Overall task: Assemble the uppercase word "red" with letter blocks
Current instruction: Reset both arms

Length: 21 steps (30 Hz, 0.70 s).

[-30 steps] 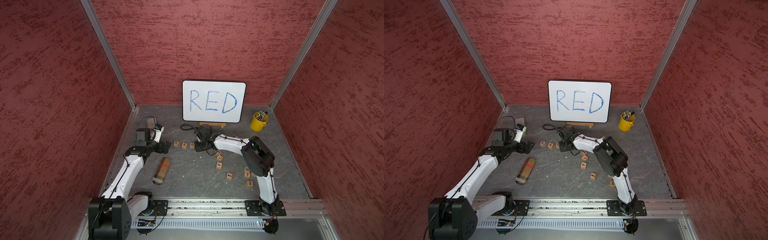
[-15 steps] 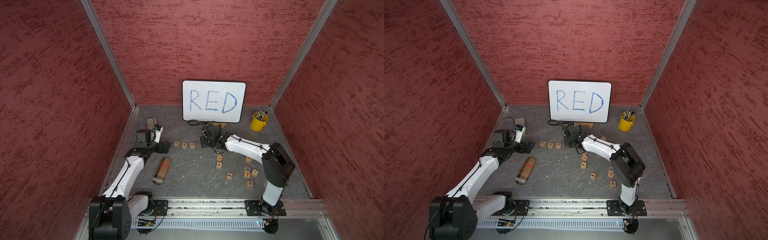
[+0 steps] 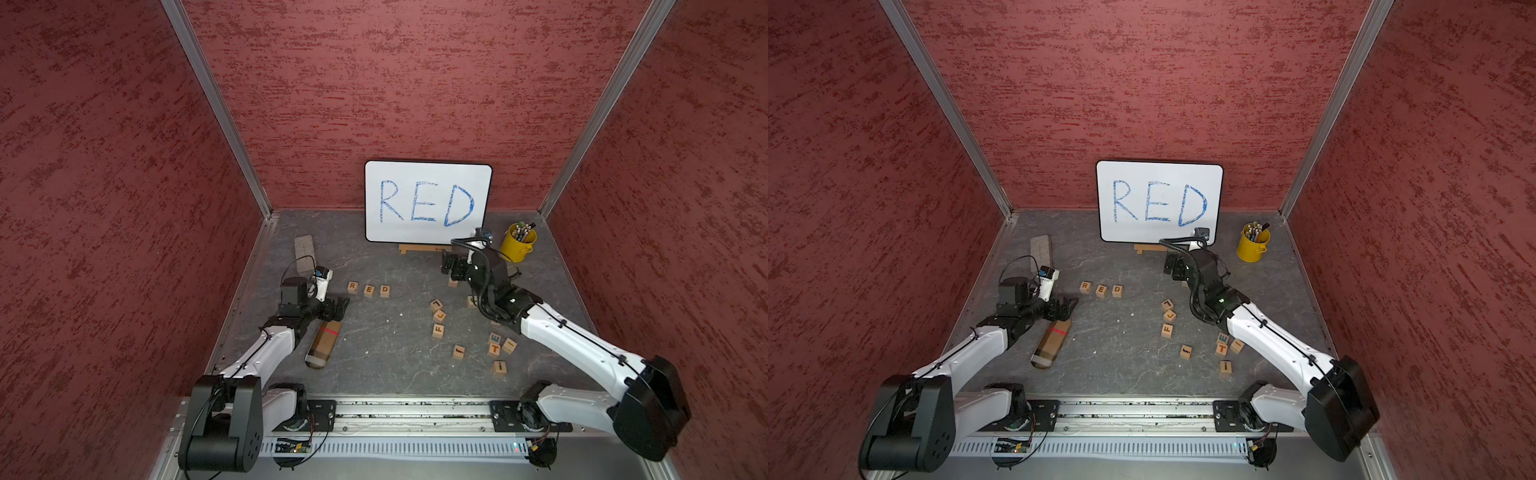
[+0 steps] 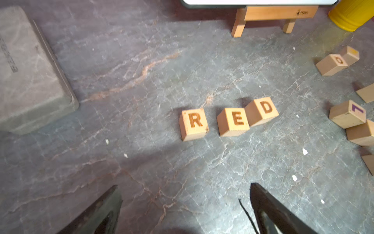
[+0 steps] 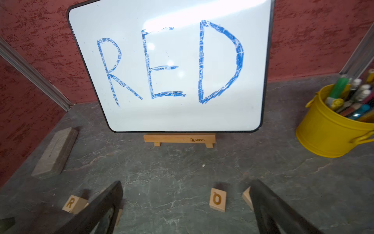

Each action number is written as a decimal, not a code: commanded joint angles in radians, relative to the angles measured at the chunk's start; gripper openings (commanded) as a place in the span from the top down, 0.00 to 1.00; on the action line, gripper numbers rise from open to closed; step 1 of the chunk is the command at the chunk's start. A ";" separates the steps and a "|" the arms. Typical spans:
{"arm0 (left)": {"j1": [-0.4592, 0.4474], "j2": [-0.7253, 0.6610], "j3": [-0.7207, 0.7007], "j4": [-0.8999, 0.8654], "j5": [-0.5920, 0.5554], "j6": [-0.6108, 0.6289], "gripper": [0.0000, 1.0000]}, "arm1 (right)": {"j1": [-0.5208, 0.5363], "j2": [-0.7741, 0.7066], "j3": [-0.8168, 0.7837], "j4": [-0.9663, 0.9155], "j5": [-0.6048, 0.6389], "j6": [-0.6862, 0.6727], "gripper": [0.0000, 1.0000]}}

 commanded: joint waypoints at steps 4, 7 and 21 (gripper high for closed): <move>-0.013 -0.036 -0.011 0.058 0.022 0.023 0.01 | -0.004 -0.196 -0.169 0.154 0.215 -0.072 0.01; 0.005 -0.073 -0.041 0.095 0.016 0.005 0.01 | -0.015 -0.280 -0.216 0.162 0.145 -0.134 0.01; 0.109 -0.119 -0.186 0.475 -0.010 -0.101 0.01 | -0.033 -0.442 -0.361 0.176 0.226 -0.126 0.01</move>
